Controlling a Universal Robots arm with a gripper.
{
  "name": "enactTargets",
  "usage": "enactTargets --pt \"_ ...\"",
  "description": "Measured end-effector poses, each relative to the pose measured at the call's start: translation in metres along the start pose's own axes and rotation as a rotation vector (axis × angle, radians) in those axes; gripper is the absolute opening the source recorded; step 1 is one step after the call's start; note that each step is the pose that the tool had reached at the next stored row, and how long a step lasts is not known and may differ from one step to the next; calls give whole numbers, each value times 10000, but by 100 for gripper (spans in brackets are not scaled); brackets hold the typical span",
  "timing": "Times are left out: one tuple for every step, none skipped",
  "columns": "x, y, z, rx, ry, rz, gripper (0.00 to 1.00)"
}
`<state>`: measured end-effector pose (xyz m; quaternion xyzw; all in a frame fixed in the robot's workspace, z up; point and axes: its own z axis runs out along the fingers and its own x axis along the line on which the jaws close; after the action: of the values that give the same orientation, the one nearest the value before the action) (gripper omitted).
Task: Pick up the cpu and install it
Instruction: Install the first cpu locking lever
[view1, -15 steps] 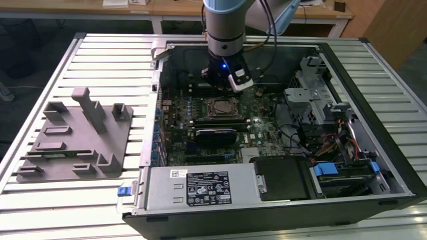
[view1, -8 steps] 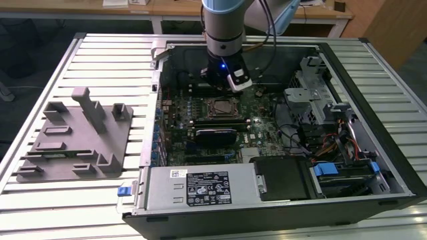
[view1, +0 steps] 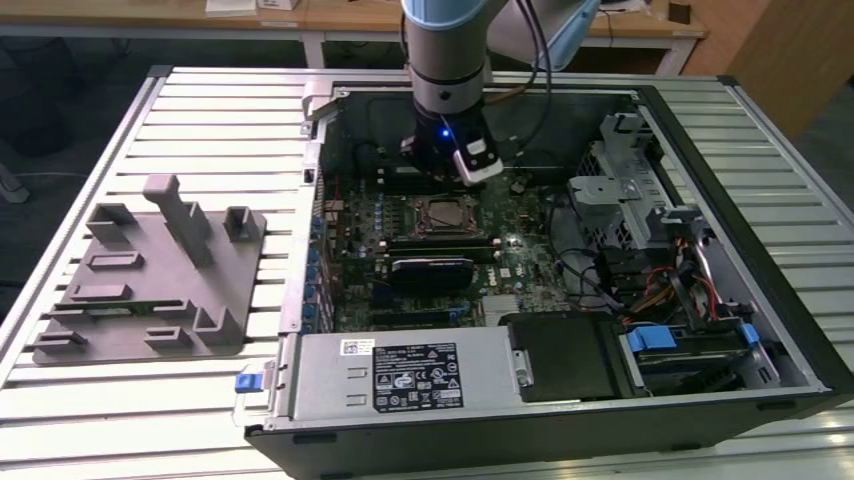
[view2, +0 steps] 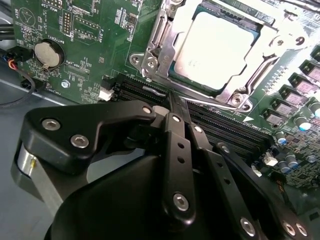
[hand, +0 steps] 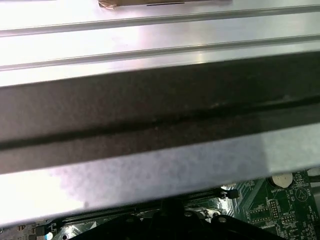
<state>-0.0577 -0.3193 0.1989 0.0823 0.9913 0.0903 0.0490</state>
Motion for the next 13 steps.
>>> enactTargets --pt "0 -1 4 0 -5 1 11" --pt "1 -1 7 -1 -9 1 11" --pt "1 -2 10 -1 -11 2 11" --pt "1 -3 13 -2 -14 3 11" --pt "1 -3 15 -2 -16 3 11" --pt "2 -4 17 -2 -18 3 11" --pt "2 -5 20 -3 -19 5 11" --pt "2 -7 21 -1 -21 7 11" --pt "2 -9 24 -3 -22 7 11" --pt "1 -12 25 -3 -23 7 11" --pt "1 -16 26 -4 -23 7 11" --pt "0 -20 27 -3 -23 8 11" --pt "-1 -24 27 -4 -24 8 11"
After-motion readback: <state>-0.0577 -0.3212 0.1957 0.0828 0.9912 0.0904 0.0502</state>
